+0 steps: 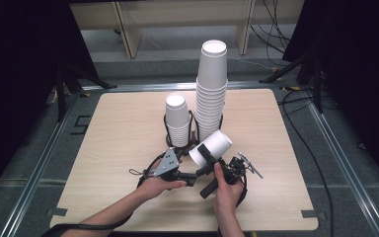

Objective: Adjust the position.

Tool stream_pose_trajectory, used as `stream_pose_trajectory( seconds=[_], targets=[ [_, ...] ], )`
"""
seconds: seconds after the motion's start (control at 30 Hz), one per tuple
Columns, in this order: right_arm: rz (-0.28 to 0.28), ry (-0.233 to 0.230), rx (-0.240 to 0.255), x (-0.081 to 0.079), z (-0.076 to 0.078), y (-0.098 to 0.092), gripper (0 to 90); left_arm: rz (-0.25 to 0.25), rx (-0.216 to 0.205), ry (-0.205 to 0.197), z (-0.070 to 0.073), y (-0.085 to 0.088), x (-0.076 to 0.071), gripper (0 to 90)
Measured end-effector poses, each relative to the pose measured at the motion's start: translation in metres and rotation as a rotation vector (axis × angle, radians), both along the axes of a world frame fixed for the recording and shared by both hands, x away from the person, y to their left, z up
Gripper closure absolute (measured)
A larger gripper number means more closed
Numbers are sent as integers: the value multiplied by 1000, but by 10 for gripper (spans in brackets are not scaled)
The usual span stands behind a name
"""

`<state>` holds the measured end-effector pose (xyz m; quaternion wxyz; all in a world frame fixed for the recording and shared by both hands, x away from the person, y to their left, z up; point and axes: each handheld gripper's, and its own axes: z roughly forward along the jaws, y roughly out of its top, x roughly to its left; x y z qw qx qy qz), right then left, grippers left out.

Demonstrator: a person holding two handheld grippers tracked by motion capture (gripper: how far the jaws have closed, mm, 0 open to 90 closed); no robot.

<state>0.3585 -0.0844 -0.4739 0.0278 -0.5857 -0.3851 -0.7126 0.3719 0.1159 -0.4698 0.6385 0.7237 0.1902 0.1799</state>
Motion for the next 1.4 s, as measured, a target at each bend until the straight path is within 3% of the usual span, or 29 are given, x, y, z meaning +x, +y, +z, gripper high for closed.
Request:
stream_pose_trajectory(
  seconds=[0.03,0.07,0.1,0.13,0.23,0.27,0.5,0.53,0.6,0.67,0.7,0.73,0.77,0.8,0.83,0.87,0.9,0.93,0.97,1.0,1.07,1.23,1.3,1.33,1.37,1.4],
  targets=[
    [-6,-12,0,0,-1,0,52,1,1,-3,0,0,0,216],
    [-11,-5,4,0,-1,0,51,10,53,-27,1,3,2,216],
    [-19,1,4,0,-1,1,51,10,45,-18,1,2,1,216],
    [-21,1,4,-1,-2,1,51,10,0,-9,0,-1,0,216],
    [-12,21,42,-3,0,2,52,11,3,-10,1,0,0,217],
    [-27,-3,20,-2,-1,2,52,15,-7,3,1,0,-1,217],
    [-37,4,10,-4,-1,2,55,21,17,-15,1,1,1,217],
    [-32,31,42,-5,1,3,54,22,25,-21,1,1,1,217],
    [-56,3,3,-4,-2,3,54,19,26,-17,1,1,1,216],
    [-59,13,20,-6,-3,4,50,25,43,-24,-1,2,1,216],
    [-60,22,15,-7,-4,3,49,27,17,2,-3,0,1,216],
    [-58,34,26,-8,-5,3,50,30,52,-8,-2,2,1,217],
    [-50,38,15,-8,-5,1,55,35,56,-12,-2,3,3,218],
    [-34,62,44,-9,-4,1,60,42,22,1,-2,4,5,219],
    [-27,39,25,-9,-4,-2,88,52,17,2,-1,5,6,220],
    [-12,54,55,-11,-2,-2,104,54,33,8,0,8,7,221],
    [-18,31,28,-10,-3,-4,113,49,27,7,1,8,7,220],
    [-9,21,24,-9,-2,-4,105,41,14,-5,2,6,7,220],
    [5,40,37,-10,0,-4,95,41,34,-1,4,6,6,220],
    [6,16,12,-9,-1,-4,89,40,34,-3,5,6,6,220],
    [-1,-4,11,-9,0,-6,92,27,38,-24,7,7,7,220],
    [23,-28,6,-12,2,-13,130,11,42,-10,9,10,6,220],
    [38,-23,4,-16,3,-16,132,3,37,-9,9,10,5,220],
    [57,7,28,-18,4,-17,132,1,55,-3,9,12,4,220],
    [47,-47,-10,-17,1,-19,132,-9,60,3,9,13,3,220],
    [62,-48,-17,-18,1,-22,132,-10,58,5,9,13,2,220]
  ],
)
